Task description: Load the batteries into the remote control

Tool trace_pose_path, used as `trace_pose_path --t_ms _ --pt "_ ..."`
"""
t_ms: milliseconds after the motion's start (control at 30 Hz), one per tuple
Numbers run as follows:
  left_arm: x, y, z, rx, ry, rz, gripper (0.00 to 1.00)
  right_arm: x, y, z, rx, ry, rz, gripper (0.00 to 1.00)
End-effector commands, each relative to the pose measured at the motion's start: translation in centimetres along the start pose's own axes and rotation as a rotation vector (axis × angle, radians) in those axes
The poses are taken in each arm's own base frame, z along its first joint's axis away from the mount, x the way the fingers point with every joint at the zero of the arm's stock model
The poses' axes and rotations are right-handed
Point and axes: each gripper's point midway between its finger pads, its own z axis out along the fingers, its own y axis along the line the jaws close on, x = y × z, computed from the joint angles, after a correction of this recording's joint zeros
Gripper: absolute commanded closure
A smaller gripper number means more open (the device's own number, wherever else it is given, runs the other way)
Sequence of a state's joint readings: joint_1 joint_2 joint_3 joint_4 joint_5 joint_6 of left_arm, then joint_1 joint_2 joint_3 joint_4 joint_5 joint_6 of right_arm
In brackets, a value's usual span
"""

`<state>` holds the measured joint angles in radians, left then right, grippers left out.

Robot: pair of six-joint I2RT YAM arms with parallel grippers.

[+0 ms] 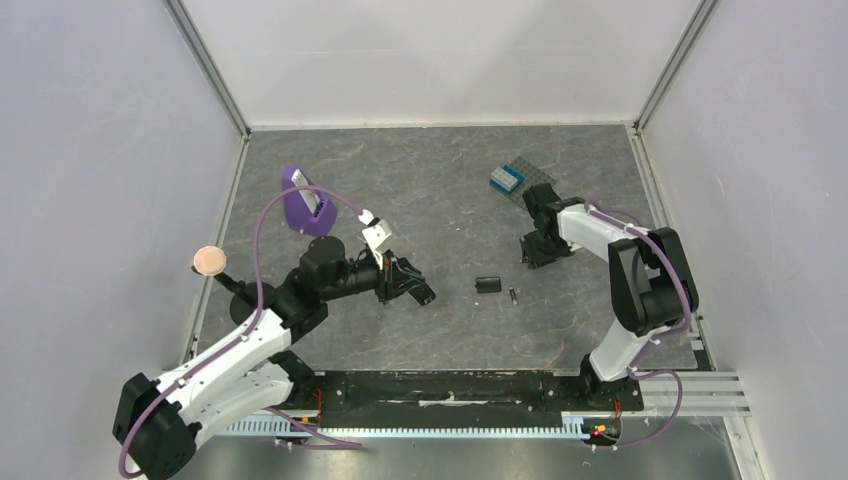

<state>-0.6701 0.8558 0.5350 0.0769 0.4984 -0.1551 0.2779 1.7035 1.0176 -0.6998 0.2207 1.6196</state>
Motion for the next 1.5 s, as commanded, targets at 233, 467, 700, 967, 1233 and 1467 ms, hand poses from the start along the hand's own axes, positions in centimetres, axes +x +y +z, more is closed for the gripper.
trace_pose_path --t_ms 233,467,700,967,1233,1467 --pt "-0.7 0.0 0.0 -0.012 -0.029 -0.003 0.98 -0.5 -1.3 1.3 0.104 -0.032 -0.001 0.77" --pt "-0.6 0.0 0.1 -0.014 -0.028 -0.034 0.98 -1.3 -0.1 0.6 0.06 -0.067 -0.085 1.0" --pt "-0.9 -0.6 1.1 -0.004 -0.012 -0.249 0.98 -2.6 3.5 -3.6 -0.234 -0.148 -0.397 1.0" --pt "-1.3 -1.6 3.9 0.084 0.024 -0.49 0.98 0.7 4.8 -14.4 -0.902 -0.116 -0.667 1.0" --pt "-4.7 -3.7 4.5 0.222 -0.02 -0.563 0.98 5.6 2.8 -27.4 -1.417 -0.133 -1.095 1.0" --pt "-7.1 -4.8 4.8 0.288 -0.03 -0.661 0.98 11.0 -0.9 -31.5 -1.622 -0.149 -1.342 1.0"
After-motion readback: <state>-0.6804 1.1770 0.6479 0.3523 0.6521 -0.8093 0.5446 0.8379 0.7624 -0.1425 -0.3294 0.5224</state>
